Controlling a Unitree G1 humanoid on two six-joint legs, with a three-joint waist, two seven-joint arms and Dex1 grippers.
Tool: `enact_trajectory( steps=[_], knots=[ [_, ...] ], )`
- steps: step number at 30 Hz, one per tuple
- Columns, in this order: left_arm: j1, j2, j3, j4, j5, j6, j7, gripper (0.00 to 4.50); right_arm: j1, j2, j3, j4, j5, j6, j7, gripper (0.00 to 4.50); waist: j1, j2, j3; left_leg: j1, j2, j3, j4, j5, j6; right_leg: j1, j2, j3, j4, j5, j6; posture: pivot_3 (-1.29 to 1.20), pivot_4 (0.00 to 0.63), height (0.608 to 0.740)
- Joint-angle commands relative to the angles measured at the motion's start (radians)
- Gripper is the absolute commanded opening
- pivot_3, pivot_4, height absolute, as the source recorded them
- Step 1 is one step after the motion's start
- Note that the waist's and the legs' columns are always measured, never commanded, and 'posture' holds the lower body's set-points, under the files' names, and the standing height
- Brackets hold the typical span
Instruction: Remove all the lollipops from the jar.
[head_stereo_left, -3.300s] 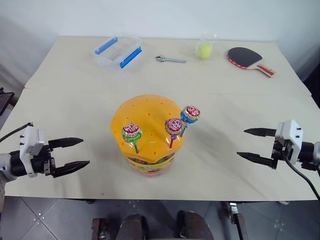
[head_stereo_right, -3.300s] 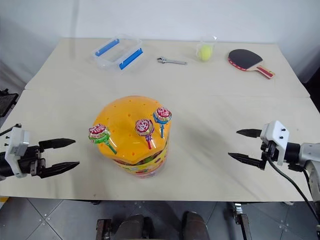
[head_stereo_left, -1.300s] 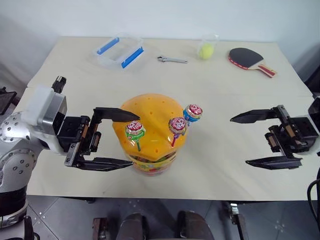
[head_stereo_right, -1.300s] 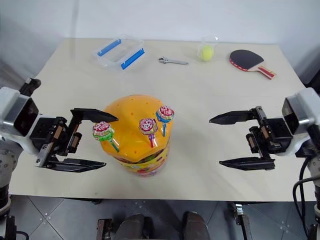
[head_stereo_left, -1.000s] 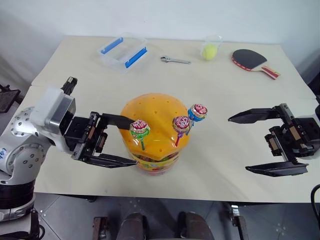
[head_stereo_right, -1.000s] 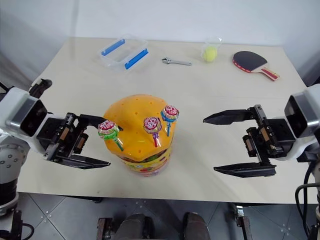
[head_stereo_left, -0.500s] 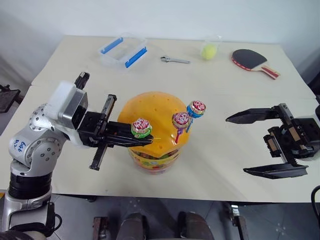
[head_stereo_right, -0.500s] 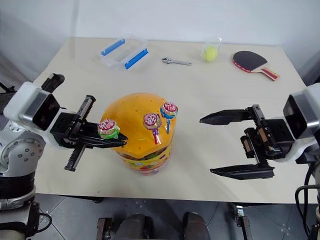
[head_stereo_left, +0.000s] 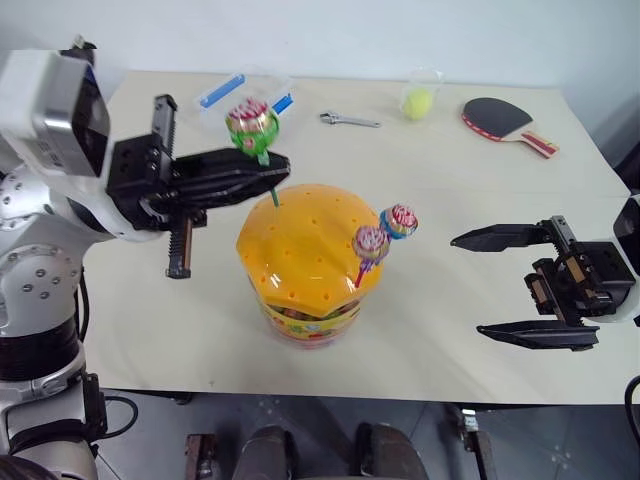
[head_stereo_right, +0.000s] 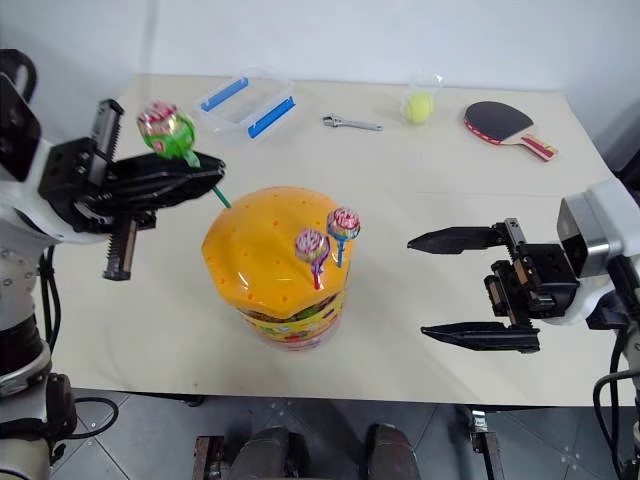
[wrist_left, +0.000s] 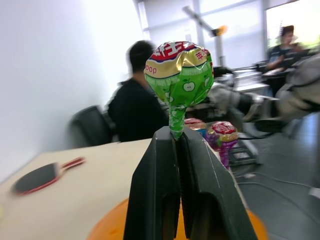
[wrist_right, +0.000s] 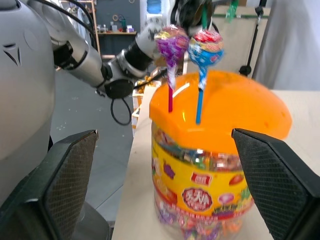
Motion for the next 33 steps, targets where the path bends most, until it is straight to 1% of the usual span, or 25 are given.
enact_trajectory(
  steps=[1,5,12,14,17,20,23,25,29,33],
  knots=[
    [-0.025,0.037,0.060,-0.018,0.002,0.002,0.077,0.04,0.009,-0.003,-0.040,0.010,-0.008,-0.016,0.025,4.50,-0.001,0.000,0.000,0.000,0.000,0.000,0.000,0.000,0.000,0.000,0.000,0.000,0.000,0.000,0.000,0.00,0.150,0.740],
    [0.002,0.078,0.115,-0.005,0.045,-0.001,0.165,0.04,0.021,-0.009,-0.049,0.059,-0.044,-0.029,0.057,4.50,-0.001,0.000,0.000,0.000,0.000,0.000,0.000,0.000,0.000,0.000,0.000,0.000,0.000,0.000,0.000,0.00,0.150,0.740],
    [0.112,0.176,0.212,0.044,0.158,0.016,0.262,0.04,0.043,-0.034,-0.058,0.202,-0.147,-0.082,0.134,4.50,0.000,0.000,0.000,0.000,0.000,0.001,0.000,0.000,0.000,0.000,0.000,0.000,-0.001,0.000,0.000,0.00,0.150,0.740],
    [0.166,0.206,0.245,0.079,0.217,0.037,0.306,0.04,0.044,-0.036,-0.057,0.231,-0.167,-0.093,0.143,4.50,-0.001,0.000,0.000,0.000,0.000,0.001,0.000,0.000,0.000,0.000,0.000,0.000,-0.001,0.000,0.000,0.00,0.150,0.740],
    [0.249,0.235,0.291,0.103,0.268,0.093,0.374,0.04,0.044,-0.038,-0.059,0.260,-0.184,-0.105,0.163,4.50,-0.002,0.000,0.000,0.000,0.000,0.002,-0.001,0.000,0.000,-0.001,0.001,0.000,-0.001,0.000,0.000,0.00,0.150,0.740],
    [0.347,0.263,0.329,0.110,0.312,0.209,0.454,0.04,0.040,-0.044,-0.051,0.298,-0.214,-0.122,0.180,4.50,-0.003,0.000,0.000,0.000,0.001,0.004,-0.002,0.000,0.000,-0.001,0.001,0.001,-0.001,0.000,0.000,0.00,0.150,0.740],
    [0.422,0.268,0.347,0.108,0.336,0.312,0.509,0.04,0.026,-0.041,-0.040,0.320,-0.230,-0.131,0.186,4.50,-0.001,0.000,0.000,0.000,0.001,0.008,-0.002,0.000,0.000,-0.001,0.001,0.001,-0.001,0.000,0.000,0.00,0.150,0.740],
    [0.481,0.270,0.334,0.107,0.350,0.434,0.555,0.04,0.015,-0.033,-0.029,0.315,-0.234,-0.129,0.176,4.50,-0.001,0.000,0.000,0.000,0.001,0.010,-0.002,0.000,-0.001,-0.001,0.001,0.001,-0.001,0.000,0.000,0.00,0.150,0.740],
    [0.512,0.289,0.283,0.113,0.374,0.649,0.625,0.04,0.002,-0.025,-0.016,0.323,-0.245,-0.132,0.177,4.50,0.000,0.000,0.000,0.000,0.001,0.011,-0.002,0.000,-0.001,-0.002,0.001,0.002,-0.001,0.000,0.000,0.00,0.150,0.740],
    [0.533,0.312,0.216,0.126,0.422,0.733,0.635,0.04,-0.005,-0.020,-0.006,0.327,-0.252,-0.139,0.174,4.50,-0.001,0.000,0.000,0.000,0.001,0.012,-0.002,0.000,-0.001,-0.002,0.001,0.002,-0.001,0.000,0.000,0.00,0.150,0.740]
  ],
)
